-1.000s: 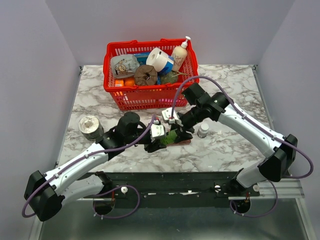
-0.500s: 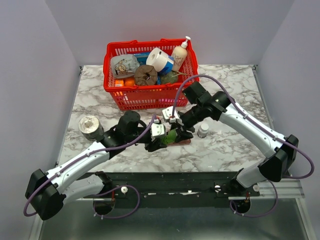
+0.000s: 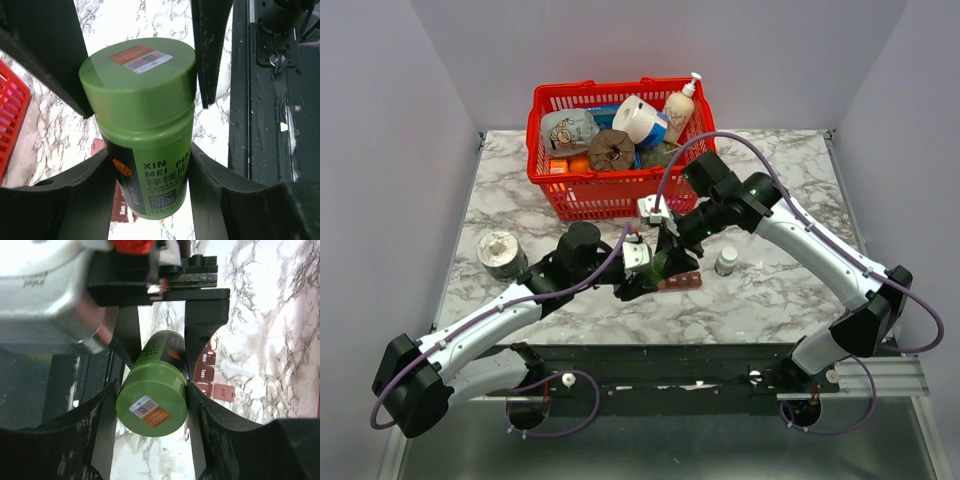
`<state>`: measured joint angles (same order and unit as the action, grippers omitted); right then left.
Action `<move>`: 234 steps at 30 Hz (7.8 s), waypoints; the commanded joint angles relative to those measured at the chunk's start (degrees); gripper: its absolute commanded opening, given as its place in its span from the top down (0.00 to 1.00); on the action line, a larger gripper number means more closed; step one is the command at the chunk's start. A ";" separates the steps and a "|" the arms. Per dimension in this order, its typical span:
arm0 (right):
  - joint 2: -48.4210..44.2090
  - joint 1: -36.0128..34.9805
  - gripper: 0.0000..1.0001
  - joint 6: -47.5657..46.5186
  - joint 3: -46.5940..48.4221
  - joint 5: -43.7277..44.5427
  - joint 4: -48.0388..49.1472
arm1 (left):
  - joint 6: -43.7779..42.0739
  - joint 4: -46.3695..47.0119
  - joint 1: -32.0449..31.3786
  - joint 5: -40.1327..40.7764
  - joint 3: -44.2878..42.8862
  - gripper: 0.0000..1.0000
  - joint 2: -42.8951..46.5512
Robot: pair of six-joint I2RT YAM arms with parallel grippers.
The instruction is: Sort the pills into containers
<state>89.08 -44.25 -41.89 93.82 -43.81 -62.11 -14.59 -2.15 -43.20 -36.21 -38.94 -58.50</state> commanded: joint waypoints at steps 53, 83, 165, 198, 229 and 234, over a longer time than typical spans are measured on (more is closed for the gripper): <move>-2.59 0.13 0.81 6.25 -2.15 -9.08 6.48 | 1.41 -4.25 -0.57 0.11 1.42 1.00 4.10; -8.66 23.40 0.83 6.90 -12.42 -9.00 7.87 | -12.65 -12.16 1.63 9.92 4.31 1.00 -0.11; 5.78 49.00 0.16 10.16 -26.67 25.18 22.55 | 15.82 37.32 -8.22 11.51 10.82 1.00 1.64; -18.24 17.71 0.09 -7.61 -20.25 -30.99 14.02 | 20.83 24.83 -7.43 4.30 -2.02 1.00 -2.67; -16.39 14.01 0.78 10.94 -20.70 -31.86 28.78 | 28.74 35.81 -7.51 14.06 3.95 0.33 1.63; -16.57 14.45 0.79 15.51 -20.87 -33.18 31.87 | 29.79 39.32 -7.51 14.50 5.45 0.25 2.34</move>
<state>73.58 -29.91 -31.73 72.99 -73.36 -34.65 13.45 29.63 -50.94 -24.51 -34.81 -57.47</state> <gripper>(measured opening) 0.560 0.742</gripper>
